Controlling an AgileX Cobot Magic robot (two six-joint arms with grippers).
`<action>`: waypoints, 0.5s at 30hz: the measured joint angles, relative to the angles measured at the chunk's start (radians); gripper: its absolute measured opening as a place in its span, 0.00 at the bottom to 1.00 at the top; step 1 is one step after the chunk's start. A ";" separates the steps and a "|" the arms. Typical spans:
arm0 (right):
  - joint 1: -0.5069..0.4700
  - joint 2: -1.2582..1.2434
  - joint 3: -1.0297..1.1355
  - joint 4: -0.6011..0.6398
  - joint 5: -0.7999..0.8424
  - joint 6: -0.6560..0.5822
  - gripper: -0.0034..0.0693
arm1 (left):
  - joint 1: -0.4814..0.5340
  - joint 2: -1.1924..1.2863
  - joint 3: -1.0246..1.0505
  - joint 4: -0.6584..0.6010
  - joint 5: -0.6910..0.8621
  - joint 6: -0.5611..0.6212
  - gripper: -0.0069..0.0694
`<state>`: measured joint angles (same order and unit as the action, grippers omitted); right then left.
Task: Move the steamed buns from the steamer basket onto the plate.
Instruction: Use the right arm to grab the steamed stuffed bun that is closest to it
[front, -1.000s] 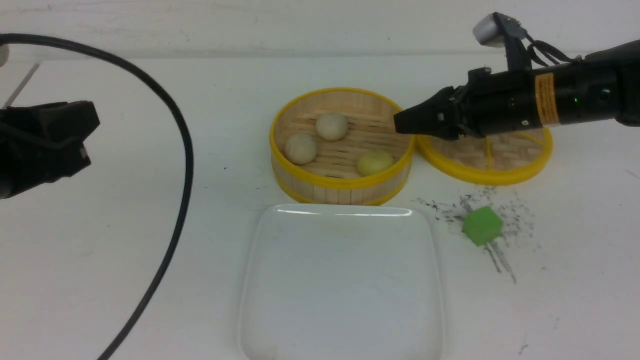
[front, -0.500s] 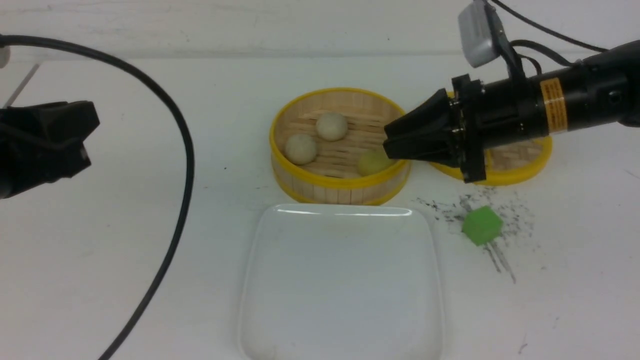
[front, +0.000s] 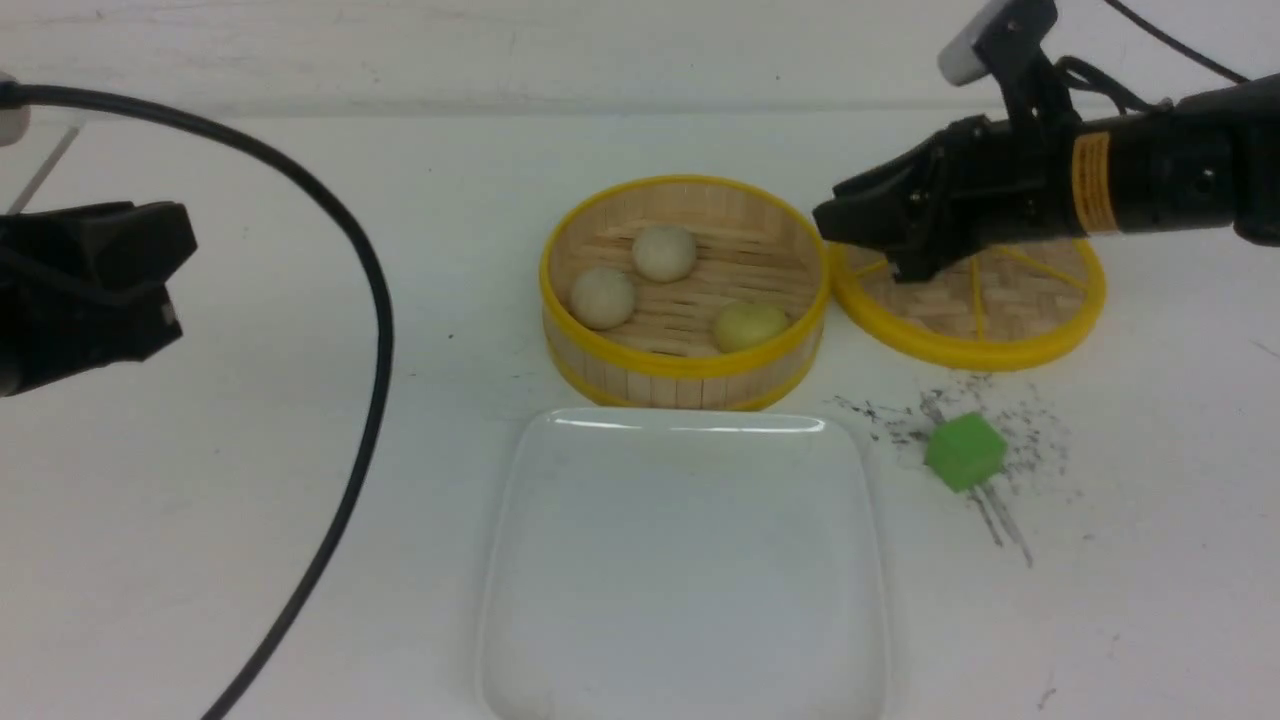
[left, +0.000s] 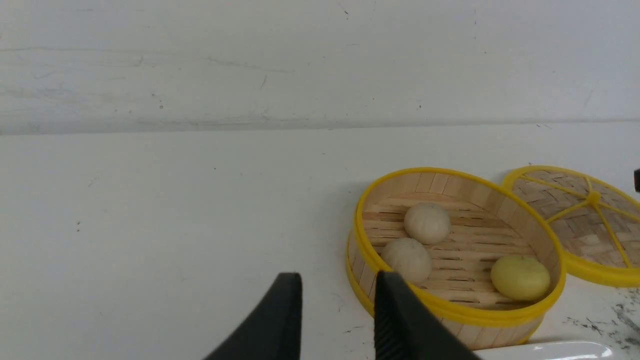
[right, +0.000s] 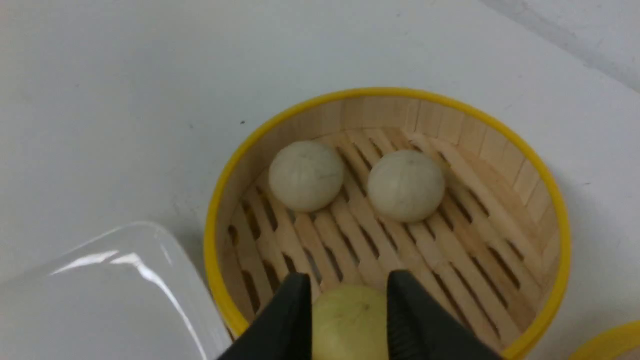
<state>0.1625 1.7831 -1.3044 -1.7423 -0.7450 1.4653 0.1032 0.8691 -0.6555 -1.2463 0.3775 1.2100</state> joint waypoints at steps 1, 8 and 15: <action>0.007 0.000 -0.019 0.000 0.007 0.011 0.38 | 0.000 0.000 0.000 0.000 0.000 0.000 0.41; 0.075 0.045 -0.084 0.000 0.091 0.024 0.38 | 0.000 0.000 0.000 0.000 0.001 0.000 0.41; 0.097 0.174 -0.085 0.000 0.181 0.018 0.38 | 0.000 0.000 0.000 0.000 0.022 0.000 0.41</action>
<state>0.2593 1.9569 -1.3889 -1.7423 -0.5637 1.4834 0.1032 0.8691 -0.6555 -1.2463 0.3993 1.2100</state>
